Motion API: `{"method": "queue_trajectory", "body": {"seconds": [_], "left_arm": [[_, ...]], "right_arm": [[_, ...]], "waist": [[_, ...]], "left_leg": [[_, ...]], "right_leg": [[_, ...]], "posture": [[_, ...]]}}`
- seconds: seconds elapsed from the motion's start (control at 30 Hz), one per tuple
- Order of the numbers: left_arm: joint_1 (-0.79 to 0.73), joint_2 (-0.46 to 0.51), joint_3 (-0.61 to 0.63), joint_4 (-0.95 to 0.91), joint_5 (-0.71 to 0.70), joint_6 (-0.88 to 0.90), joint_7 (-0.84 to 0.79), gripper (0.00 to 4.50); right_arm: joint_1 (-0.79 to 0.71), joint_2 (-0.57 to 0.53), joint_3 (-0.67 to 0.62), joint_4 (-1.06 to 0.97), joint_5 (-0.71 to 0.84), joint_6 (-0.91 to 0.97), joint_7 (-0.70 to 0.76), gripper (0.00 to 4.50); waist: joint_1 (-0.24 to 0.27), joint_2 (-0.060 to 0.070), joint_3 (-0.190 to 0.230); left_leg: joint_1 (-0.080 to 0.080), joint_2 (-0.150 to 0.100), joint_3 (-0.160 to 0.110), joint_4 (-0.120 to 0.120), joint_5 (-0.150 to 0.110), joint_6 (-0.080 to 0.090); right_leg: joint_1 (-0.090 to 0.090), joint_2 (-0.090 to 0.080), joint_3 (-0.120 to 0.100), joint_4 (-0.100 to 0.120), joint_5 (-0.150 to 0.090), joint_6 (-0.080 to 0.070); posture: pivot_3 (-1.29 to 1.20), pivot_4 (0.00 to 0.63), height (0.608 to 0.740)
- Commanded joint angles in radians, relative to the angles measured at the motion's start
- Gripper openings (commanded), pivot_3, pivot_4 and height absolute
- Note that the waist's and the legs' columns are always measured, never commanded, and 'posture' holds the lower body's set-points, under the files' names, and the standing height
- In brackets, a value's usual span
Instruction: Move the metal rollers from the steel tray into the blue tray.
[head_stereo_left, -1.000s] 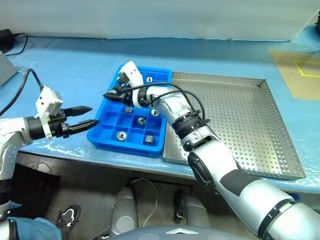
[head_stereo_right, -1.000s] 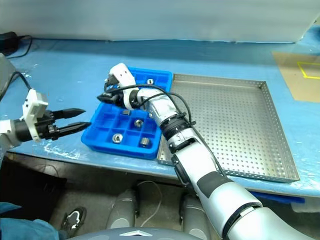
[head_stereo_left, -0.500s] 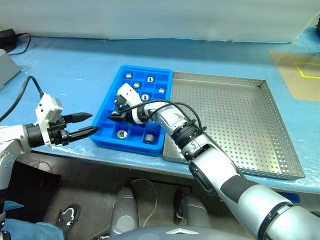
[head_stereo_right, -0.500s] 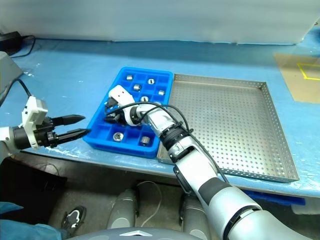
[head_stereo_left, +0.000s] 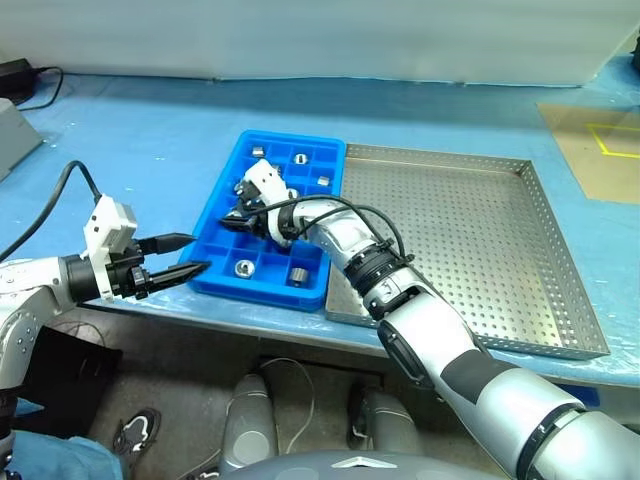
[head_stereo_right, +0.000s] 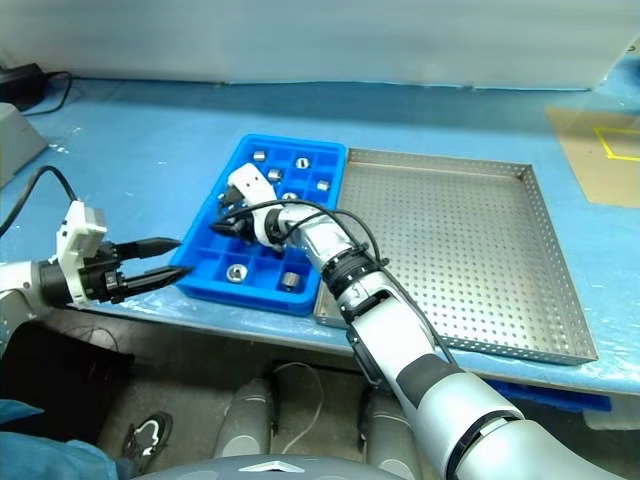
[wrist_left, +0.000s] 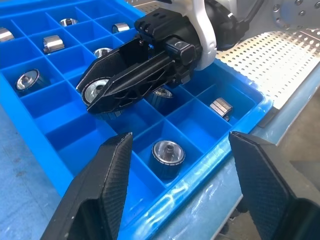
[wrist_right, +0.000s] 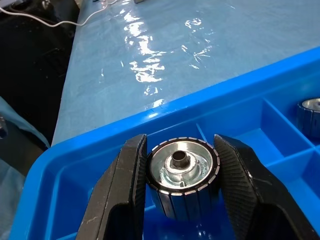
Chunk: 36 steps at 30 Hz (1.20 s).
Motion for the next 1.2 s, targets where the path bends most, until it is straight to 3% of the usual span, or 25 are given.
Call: {"method": "queue_trajectory", "body": {"seconds": [0.03, 0.43, 0.8, 1.0, 1.2], "left_arm": [[0.007, 0.009, 0.045, -0.034, -0.031, 0.003, 0.01, 3.25], [0.02, 0.007, 0.037, -0.031, -0.046, 0.028, 0.042, 3.25], [-0.012, 0.002, 0.019, 0.002, -0.041, 0.025, 0.056, 3.25], [-0.021, 0.002, 0.01, 0.004, -0.043, 0.028, 0.058, 3.25], [-0.027, 0.003, 0.001, 0.01, -0.043, 0.03, 0.053, 3.25]], "right_arm": [[-0.074, 0.25, -0.02, 0.027, 0.026, -0.073, -0.003, 1.67], [-0.124, 0.321, -0.048, 0.017, 0.102, -0.096, 0.018, 1.67], [-0.09, 0.326, 0.015, -0.048, 0.144, -0.066, 0.071, 1.67], [-0.061, 0.336, 0.068, -0.085, 0.155, -0.045, 0.091, 3.61], [-0.101, 0.306, 0.03, -0.03, 0.158, -0.083, 0.014, 3.61]], "waist": [[0.0, 0.0, 0.0], [0.001, 0.0, 0.0], [0.001, -0.001, 0.0], [0.001, -0.001, 0.0], [0.0, -0.001, -0.001]], "left_leg": [[0.0, 0.0, 0.0, 0.0, 0.0, 0.0], [0.001, 0.0, 0.0, 0.0, 0.0, 0.0], [0.001, 0.0, 0.0, 0.0, 0.0, 0.0], [0.001, 0.0, 0.0, 0.0, 0.0, 0.0], [0.002, 0.0, 0.0, 0.001, 0.0, -0.001]], "right_leg": [[0.0, 0.0, 0.0, 0.0, 0.0, 0.0], [0.0, 0.0, 0.0, 0.001, 0.0, 0.0], [0.001, 0.0, 0.0, 0.002, 0.0, 0.0], [0.001, 0.0, 0.0, 0.002, 0.0, 0.0], [0.001, 0.0, 0.0, 0.002, 0.0, 0.0]], "posture": [[0.25, 0.15, 0.74], [0.25, 0.15, 0.74], [0.25, 0.15, 0.74], [0.25, 0.15, 0.74], [0.22, 0.15, 0.74]]}}
